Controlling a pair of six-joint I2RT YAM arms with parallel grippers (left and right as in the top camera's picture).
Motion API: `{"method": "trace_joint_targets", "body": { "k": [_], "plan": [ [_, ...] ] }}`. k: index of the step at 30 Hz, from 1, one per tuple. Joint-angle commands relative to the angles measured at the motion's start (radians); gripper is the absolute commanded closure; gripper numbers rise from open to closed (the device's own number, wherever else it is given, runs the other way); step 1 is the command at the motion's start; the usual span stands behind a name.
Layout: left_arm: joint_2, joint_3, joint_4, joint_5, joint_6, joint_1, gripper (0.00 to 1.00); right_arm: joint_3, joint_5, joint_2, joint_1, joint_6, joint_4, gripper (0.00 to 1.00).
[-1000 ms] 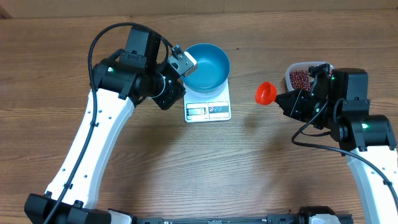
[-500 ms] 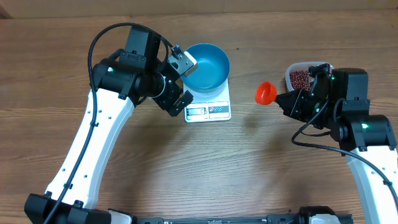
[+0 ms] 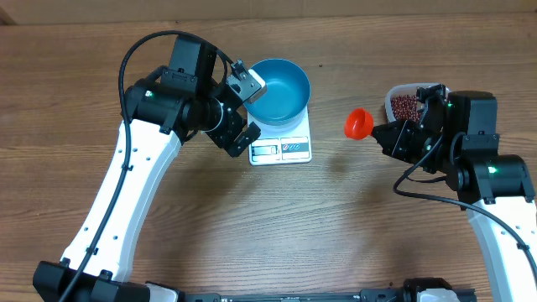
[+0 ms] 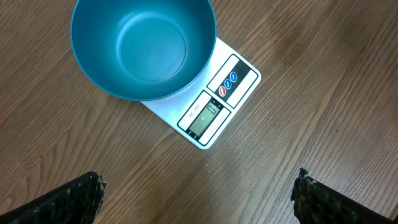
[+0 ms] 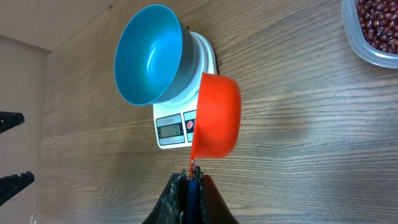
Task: Scoop item into bowl and weigh 150g on scale
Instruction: 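Move the red cup right and dip it into the bean tub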
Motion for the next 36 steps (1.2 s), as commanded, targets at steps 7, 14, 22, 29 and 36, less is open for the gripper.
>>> {"method": "trace_joint_targets", "body": {
  "k": [7,14,22,29,36],
  "plan": [
    [0.006,-0.008,-0.002,0.018,-0.007,0.004,0.01,0.123,-0.009,-0.001,-0.113,-0.039,-0.078,0.96],
    [0.006,-0.008,-0.001,0.018,-0.006,0.004,0.0,0.253,-0.008,0.001,-0.257,-0.106,-0.174,0.96],
    [0.006,-0.008,-0.005,0.016,-0.007,0.004,0.0,0.32,-0.008,0.083,-0.385,-0.19,-0.222,0.96],
    [0.006,-0.008,-0.029,-0.024,0.014,0.004,0.0,0.401,-0.008,0.211,-0.417,-0.241,-0.246,0.96],
    [0.006,-0.008,-0.042,-0.025,0.049,0.004,0.0,0.407,-0.003,0.24,-0.417,-0.248,-0.233,0.96]
  ]
}}
